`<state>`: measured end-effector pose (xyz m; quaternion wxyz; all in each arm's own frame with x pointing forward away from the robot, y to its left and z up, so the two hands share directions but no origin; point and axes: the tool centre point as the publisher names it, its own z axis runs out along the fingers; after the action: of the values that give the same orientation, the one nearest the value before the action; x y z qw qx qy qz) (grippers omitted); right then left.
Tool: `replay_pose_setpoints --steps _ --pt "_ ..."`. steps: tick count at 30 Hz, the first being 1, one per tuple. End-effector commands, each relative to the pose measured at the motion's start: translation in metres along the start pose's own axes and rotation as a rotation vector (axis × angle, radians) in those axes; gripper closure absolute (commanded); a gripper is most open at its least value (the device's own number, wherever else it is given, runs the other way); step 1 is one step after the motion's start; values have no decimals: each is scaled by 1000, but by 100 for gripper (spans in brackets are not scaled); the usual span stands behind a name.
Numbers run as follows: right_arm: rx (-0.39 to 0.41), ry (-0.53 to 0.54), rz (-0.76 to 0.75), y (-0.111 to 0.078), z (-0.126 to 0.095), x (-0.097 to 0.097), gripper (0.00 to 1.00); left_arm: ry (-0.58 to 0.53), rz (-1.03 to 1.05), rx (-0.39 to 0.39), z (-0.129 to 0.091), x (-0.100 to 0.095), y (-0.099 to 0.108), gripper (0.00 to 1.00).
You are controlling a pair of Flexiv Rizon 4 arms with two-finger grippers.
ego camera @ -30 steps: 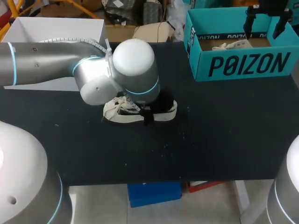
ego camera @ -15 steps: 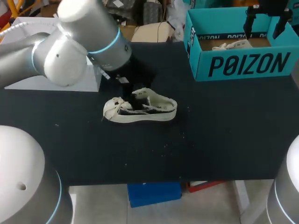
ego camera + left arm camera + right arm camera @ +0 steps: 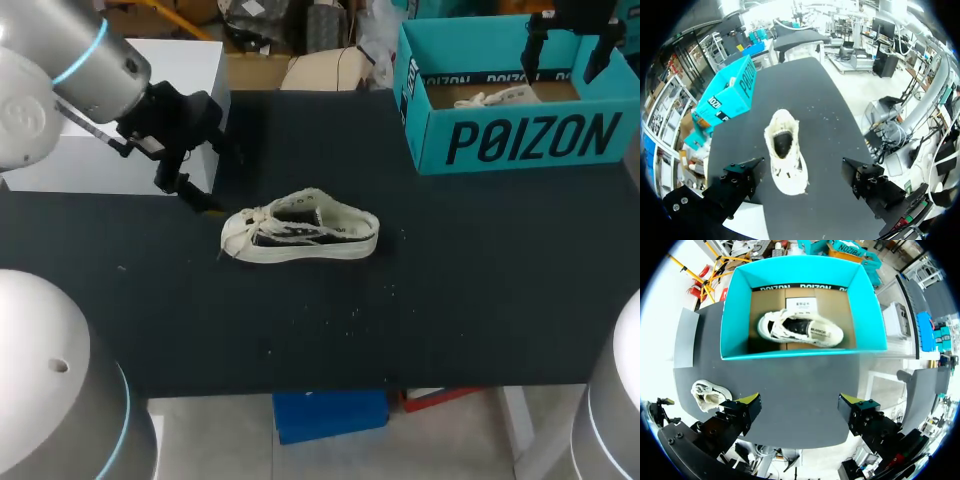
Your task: Take the shoe out of the shoebox, open the shoe tongue, remove and reinsert the insole, then place the shoe into the shoebox
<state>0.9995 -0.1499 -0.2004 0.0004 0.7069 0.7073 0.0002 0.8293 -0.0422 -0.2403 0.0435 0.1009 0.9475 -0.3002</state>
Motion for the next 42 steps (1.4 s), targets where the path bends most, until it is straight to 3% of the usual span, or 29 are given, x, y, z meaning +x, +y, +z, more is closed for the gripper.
replay_pose_setpoints --steps 1,20,22,28,31,33,38,42 --pt "0 0 0 0 0 0 0 -5 5 155 -13 4 9 0" --pt "0 0 0 0 0 0 0 -5 5 155 -13 4 9 0" --pt "0 0 0 0 0 0 0 -25 22 90 -7 23 -2 0" --pt "0 0 0 0 0 0 0 -149 -160 162 -16 38 -16 0" --pt "0 0 0 0 0 0 0 -186 -174 144 -16 42 -22 0" --pt "0 0 0 0 0 0 0 -182 -206 187 -12 42 -21 0" --pt "0 0 0 0 0 0 0 -210 -213 157 -7 37 -14 0" --pt "0 0 0 0 0 0 0 -206 -156 190 -2 28 1 0"
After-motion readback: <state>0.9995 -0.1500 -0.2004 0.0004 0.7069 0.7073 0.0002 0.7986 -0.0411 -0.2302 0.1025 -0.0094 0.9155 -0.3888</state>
